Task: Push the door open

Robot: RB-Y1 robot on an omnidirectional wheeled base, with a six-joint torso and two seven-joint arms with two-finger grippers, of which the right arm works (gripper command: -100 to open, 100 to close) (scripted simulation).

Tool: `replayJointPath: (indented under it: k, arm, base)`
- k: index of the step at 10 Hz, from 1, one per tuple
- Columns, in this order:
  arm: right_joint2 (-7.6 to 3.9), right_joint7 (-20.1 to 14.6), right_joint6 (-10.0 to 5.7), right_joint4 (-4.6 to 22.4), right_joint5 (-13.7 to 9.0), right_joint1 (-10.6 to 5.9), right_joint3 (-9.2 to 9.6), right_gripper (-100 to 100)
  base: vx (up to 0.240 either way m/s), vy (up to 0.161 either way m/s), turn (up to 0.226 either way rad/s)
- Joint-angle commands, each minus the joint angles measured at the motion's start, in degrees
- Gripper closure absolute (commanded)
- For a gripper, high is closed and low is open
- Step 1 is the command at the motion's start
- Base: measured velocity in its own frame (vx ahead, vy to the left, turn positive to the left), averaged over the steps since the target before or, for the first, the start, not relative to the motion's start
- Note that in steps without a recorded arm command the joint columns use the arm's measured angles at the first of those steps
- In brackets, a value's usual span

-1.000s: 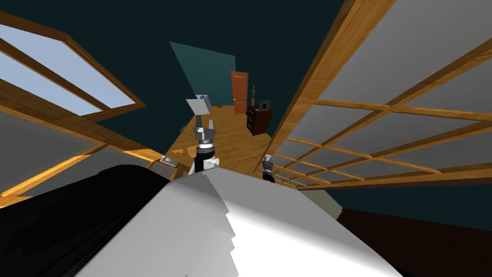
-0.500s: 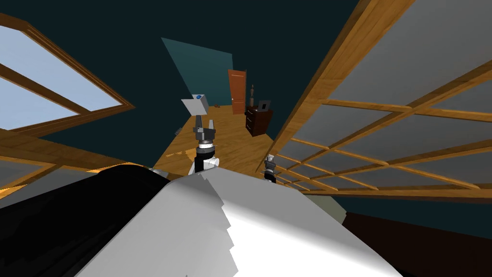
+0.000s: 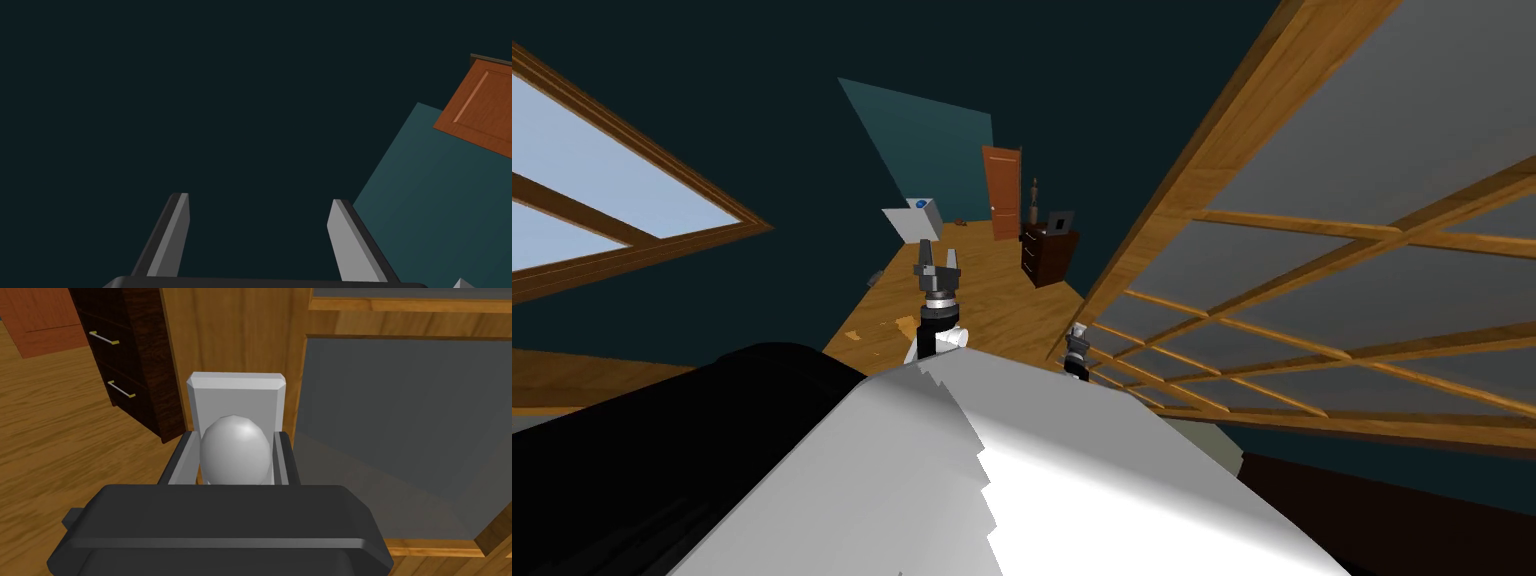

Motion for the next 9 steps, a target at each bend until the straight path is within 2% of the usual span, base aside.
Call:
replayJointPath:
  k: [1,6,7,9]
  arm:
    - [-0.04,0.31,-0.44,0.59,-0.71,-0.69,-1.54,100]
    - [0.22,1.05,-1.13,1.60,-2.30,-0.98,-4.71,100]
    - [0.08,1.28,-0.61,0.61,-2.17,-0.34,-4.23,100]
    - [-0.23,1.61,-1.07,0.77,-3.10,-0.43,-5.68,100]
  base:
    - [0.185,0.054,-0.063]
    - [0.215,0.053,-0.052]
    - [0.094,0.027,-0.037]
    - [0.155,0.009,-0.043]
